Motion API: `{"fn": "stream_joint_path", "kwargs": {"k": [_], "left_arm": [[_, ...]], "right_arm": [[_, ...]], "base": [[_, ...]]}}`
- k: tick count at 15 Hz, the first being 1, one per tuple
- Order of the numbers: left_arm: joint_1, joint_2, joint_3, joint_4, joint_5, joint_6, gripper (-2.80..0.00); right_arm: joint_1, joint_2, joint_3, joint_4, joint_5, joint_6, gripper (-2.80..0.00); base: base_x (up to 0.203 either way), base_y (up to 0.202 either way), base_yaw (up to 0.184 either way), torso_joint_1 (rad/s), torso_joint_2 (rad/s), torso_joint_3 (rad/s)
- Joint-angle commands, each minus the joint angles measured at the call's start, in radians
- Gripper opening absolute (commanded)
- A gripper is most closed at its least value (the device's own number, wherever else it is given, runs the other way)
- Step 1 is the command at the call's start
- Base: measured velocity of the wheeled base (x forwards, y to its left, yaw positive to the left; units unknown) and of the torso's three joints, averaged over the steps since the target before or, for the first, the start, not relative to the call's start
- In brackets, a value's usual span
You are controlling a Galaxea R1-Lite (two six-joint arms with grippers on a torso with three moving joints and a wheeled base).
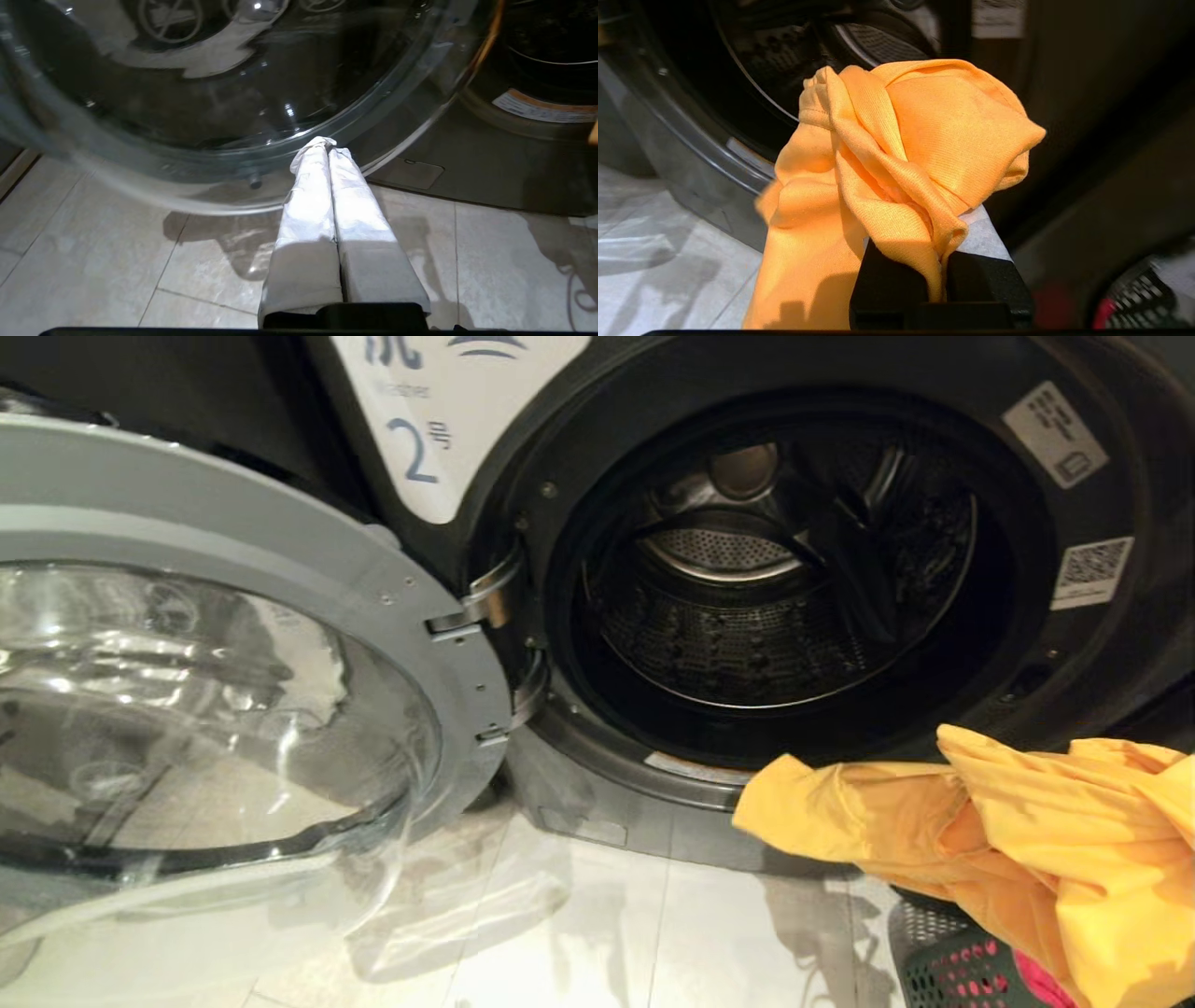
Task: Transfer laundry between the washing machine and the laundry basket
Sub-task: Pick a cloth and place it into the basket
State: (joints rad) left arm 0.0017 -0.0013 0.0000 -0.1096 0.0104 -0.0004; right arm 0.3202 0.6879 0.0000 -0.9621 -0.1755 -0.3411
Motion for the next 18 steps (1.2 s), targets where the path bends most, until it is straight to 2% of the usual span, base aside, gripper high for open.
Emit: {"fn": "stream_joint_path", "kwargs": {"k": [1, 7, 9, 11, 13, 16, 18], "left_arm": [[0.000, 0.001, 0.040, -0.001, 0.000, -0.001, -2.80], [0.000, 0.001, 0.040, -0.001, 0.000, -0.001, -2.80], [0.000, 0.001, 0.040, -0.001, 0.000, 0.000, -2.80], [0.000, 0.001, 0.040, -0.001, 0.000, 0.000, -2.80], [0.000, 0.001, 0.040, -0.001, 0.000, -0.001, -2.80], [0.000, 0.001, 0.040, -0.001, 0.000, -0.001, -2.80], [0.000, 0.001, 0.040, -0.001, 0.000, 0.000, -2.80]], "right_arm": [[0.000, 0.005, 0.000, -0.006, -0.001, -0.003, -2.80], [-0.001, 0.019, -0.002, -0.007, -0.025, 0.015, -2.80], [-0.002, 0.050, -0.002, -0.011, -0.068, 0.052, -2.80], [-0.007, 0.110, -0.018, -0.014, -0.122, 0.124, -2.80], [-0.021, 0.181, -0.078, -0.035, -0.164, 0.171, -2.80], [-0.031, 0.256, -0.185, -0.043, -0.175, 0.181, -2.80], [-0.030, 0.293, -0.186, -0.044, -0.176, 0.186, -2.80]], "base": [[0.003, 0.008, -0.177, 0.001, 0.01, 0.005], [0.000, 0.009, -0.178, 0.003, 0.00, 0.001], [0.001, 0.007, -0.177, 0.002, 0.01, 0.002], [-0.003, 0.011, -0.174, 0.002, 0.00, 0.002], [-0.003, 0.006, -0.155, 0.005, 0.00, 0.004], [0.000, 0.002, -0.032, 0.001, 0.00, -0.001], [0.000, 0.000, 0.000, 0.000, 0.00, 0.000]]}}
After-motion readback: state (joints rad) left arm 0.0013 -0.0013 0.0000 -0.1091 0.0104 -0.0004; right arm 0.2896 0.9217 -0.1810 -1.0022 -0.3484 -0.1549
